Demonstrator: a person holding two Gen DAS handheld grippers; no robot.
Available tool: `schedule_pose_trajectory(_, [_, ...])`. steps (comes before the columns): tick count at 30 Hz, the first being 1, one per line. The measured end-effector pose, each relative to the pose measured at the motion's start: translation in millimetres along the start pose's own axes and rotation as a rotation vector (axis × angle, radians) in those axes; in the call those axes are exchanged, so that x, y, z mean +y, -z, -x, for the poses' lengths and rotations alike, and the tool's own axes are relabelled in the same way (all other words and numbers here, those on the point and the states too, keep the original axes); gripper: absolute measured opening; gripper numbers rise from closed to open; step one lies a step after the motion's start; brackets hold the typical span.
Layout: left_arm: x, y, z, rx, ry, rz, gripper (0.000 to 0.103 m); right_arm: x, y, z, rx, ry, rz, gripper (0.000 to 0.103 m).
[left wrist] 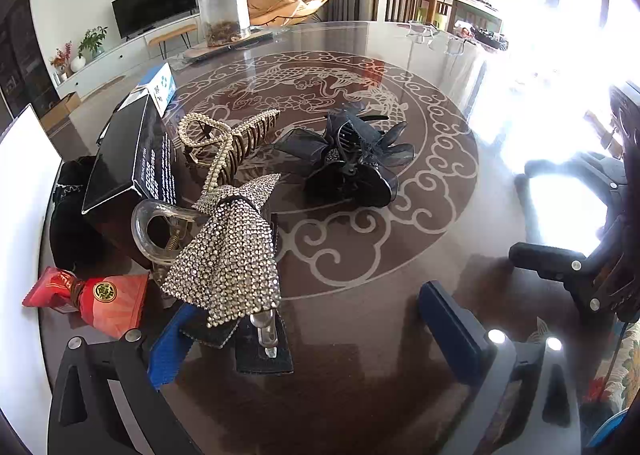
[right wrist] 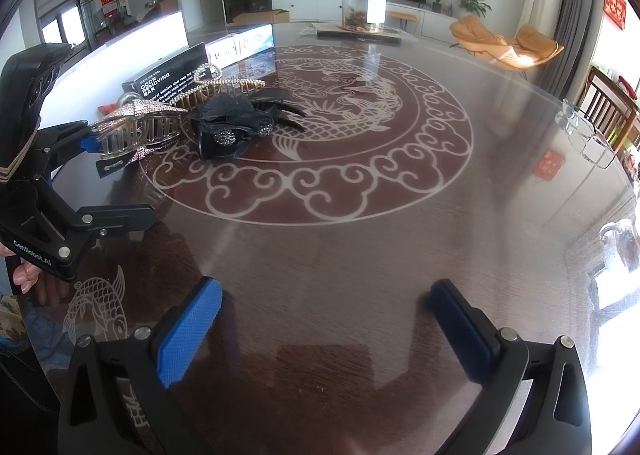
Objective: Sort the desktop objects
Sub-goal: 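Return both tools to the table and approach the red candy bag with the left gripper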
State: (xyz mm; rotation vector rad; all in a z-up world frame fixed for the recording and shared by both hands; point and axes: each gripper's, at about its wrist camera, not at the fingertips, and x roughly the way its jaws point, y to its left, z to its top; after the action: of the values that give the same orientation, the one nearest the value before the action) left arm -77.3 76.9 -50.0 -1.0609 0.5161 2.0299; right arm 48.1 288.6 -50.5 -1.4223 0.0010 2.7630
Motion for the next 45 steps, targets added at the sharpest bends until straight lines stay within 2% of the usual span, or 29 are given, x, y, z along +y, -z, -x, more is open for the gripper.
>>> schedule_pose_trajectory(6, [4,5,4,0.004,-0.036,0.049,0.103,0,0,0,0.0,0.0,0.0,0.103])
schedule_pose_trajectory(11, [9,28,20,0.017,-0.053,0.074,0.103,-1,-5,-3,0.002,0.008,-0.014,0.103])
schedule_pose_trajectory(17, [39,51,37,0.042,-0.03,0.044,0.103,22,-29,-20,0.003,0.117,-0.165,0.103])
schedule_pose_trajectory(21, [44,54,39,0.022,-0.007,0.005,0.103,45,-41,-28,0.003,0.118,-0.162,0.103])
schedule_pose_trajectory(27, [48,40,29,0.021,0.064,-0.091,0.103,46,-41,-27,0.001,0.114,-0.162,0.103])
schedule_pose_trajectory(35, [49,44,32,-0.009,0.013,-0.04,0.103,46,-41,-27,0.002,0.117,-0.161,0.103])
schedule_pose_trajectory(39, [59,42,29,-0.005,-0.02,0.026,0.103,47,-41,-27,0.002,0.116,-0.162,0.103])
schedule_pose_trajectory(45, [62,43,29,-0.006,-0.03,0.041,0.103,47,-41,-27,0.002,0.115,-0.163,0.103])
